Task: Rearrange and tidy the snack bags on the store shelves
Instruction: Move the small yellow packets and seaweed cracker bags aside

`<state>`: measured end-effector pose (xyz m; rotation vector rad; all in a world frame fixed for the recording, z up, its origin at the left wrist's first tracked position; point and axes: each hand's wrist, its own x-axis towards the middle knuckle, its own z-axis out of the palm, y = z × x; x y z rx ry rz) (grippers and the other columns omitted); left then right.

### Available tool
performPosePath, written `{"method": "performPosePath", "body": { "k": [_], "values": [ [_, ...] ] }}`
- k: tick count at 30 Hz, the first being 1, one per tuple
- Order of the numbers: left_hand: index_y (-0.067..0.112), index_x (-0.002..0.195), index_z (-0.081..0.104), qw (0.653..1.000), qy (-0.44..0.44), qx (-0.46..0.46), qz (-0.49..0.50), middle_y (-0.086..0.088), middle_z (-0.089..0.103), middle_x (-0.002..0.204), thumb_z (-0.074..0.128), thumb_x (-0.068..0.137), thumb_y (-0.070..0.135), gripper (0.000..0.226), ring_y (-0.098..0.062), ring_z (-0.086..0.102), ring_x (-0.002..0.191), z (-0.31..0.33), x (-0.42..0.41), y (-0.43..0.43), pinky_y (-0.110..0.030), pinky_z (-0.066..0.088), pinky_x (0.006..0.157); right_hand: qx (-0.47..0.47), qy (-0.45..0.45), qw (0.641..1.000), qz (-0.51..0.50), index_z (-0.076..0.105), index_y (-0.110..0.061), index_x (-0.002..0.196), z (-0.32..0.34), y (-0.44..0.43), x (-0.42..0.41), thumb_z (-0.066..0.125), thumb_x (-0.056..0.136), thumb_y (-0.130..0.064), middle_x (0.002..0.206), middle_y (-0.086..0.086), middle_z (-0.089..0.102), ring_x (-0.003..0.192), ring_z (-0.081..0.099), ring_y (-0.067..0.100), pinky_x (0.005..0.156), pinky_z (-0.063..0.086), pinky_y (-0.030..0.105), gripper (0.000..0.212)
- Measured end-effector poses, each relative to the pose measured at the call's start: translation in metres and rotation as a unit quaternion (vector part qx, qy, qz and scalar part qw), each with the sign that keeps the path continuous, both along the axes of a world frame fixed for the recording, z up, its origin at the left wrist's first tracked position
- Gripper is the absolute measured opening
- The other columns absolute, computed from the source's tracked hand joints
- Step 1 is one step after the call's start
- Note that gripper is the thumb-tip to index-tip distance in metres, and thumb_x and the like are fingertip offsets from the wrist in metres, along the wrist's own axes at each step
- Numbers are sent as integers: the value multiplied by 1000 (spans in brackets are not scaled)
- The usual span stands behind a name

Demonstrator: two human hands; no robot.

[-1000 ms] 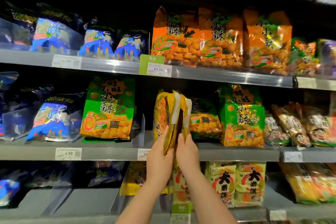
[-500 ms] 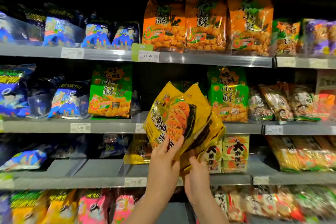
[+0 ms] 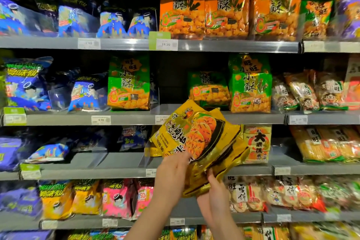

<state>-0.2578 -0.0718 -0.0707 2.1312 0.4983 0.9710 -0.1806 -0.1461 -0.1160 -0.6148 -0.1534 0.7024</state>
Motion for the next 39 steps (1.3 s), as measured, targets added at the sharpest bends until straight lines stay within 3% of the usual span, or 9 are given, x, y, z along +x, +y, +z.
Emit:
{"method": "performPosePath", "body": {
  "k": [2,6,9,11,14,22,29,35,39],
  "values": [
    [28,101,63,998,-30,5,60,20,60,91,53,88,39,20,-1,56,85,-3,-6,7,-1,36,68,8,1,1000,9,52,-13,126,-2,2,-7,36,98,-13,114,13,68,98,67,27,72,53,43,32],
    [26,131,41,996,-4,19,86,10,42,96,70,77,35,62,-2,47,85,-9,-17,13,-8,37,64,28,-3,1000,9,52,-8,126,-3,11,-19,35,97,-13,112,14,69,98,67,29,71,54,40,34],
    [26,146,10,991,41,50,115,1,29,118,69,64,58,107,-17,37,112,-4,-32,22,-14,36,87,22,17,1000,8,54,-6,125,-4,19,-35,37,96,-19,113,21,66,99,65,33,73,51,43,36],
    [30,144,-16,979,115,64,157,-3,4,145,59,48,77,131,-29,17,133,3,-46,34,-42,30,105,18,53,998,4,55,-5,123,-7,27,-50,37,97,-23,110,22,67,97,64,35,73,50,47,36],
    [46,122,-40,980,164,-25,113,-11,-31,150,54,34,80,133,-37,-1,143,2,-64,48,-49,24,111,21,106,994,8,51,-3,126,-16,37,-73,36,97,-22,111,22,62,99,58,35,87,45,52,38],
    [60,127,-5,991,86,-100,23,-15,16,149,85,48,46,121,-28,33,133,-32,-90,75,-40,33,105,31,160,986,26,68,-1,102,-43,58,-113,34,98,-26,111,27,65,102,62,37,89,45,50,43],
    [49,120,41,983,-79,-159,46,-5,34,147,67,81,28,51,-16,30,135,-43,-99,101,-30,28,100,12,107,993,42,59,-7,119,-61,65,-104,34,98,-24,116,21,65,100,65,35,79,51,48,37],
    [43,141,22,941,-149,-303,-18,-6,55,129,69,78,5,87,-14,61,105,-46,-87,133,-28,53,80,-40,80,994,56,54,-2,124,-77,57,-67,37,96,-13,121,24,61,113,57,39,97,42,56,35],
    [52,135,30,940,-142,-309,-12,-4,44,144,70,73,5,87,-26,44,129,-57,-81,156,-49,39,103,-111,24,991,66,57,-4,117,-84,46,-21,40,93,-1,115,25,64,106,61,39,95,44,56,29]
  ]
}}
